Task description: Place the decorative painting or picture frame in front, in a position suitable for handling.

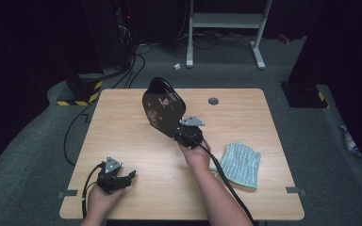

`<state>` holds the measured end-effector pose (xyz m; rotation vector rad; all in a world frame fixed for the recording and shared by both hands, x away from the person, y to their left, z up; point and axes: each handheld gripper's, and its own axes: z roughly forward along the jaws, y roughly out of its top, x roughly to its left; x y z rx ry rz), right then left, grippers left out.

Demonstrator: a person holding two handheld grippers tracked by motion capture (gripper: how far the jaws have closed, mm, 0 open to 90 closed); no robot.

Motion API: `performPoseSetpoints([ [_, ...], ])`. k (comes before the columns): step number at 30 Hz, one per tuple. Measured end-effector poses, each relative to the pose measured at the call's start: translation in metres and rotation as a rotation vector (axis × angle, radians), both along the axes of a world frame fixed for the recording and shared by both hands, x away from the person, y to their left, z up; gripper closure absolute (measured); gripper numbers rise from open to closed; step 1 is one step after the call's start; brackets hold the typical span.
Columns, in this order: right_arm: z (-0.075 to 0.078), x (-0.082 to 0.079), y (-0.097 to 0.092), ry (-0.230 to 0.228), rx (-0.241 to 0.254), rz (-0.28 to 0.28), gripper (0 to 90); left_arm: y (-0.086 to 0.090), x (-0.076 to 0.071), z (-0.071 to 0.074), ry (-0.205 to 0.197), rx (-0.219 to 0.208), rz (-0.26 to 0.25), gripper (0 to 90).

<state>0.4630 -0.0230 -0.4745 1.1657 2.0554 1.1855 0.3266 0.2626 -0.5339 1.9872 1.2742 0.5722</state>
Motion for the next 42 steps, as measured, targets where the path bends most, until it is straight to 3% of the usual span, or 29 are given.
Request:
performPoseSetpoints([
  [5, -0.0032, 0.0013, 0.0026, -0.003, 0.006, -0.004, 57.5, 0.0001, -0.0003, 0.0001, 0.0, 0.002, 0.001, 30.5],
  [20, -0.0049, 0.0046, 0.0073, -0.005, 0.013, -0.036, 46.3, 0.0004, -0.0012, 0.0002, 0.001, 0.003, -0.002, 30.4],
  [42, -0.006, 0.0077, 0.0067, -0.016, 0.007, -0.064, 45.6, 0.0004, -0.0011, 0.0001, 0.002, 0.002, -0.002, 30.1],
])
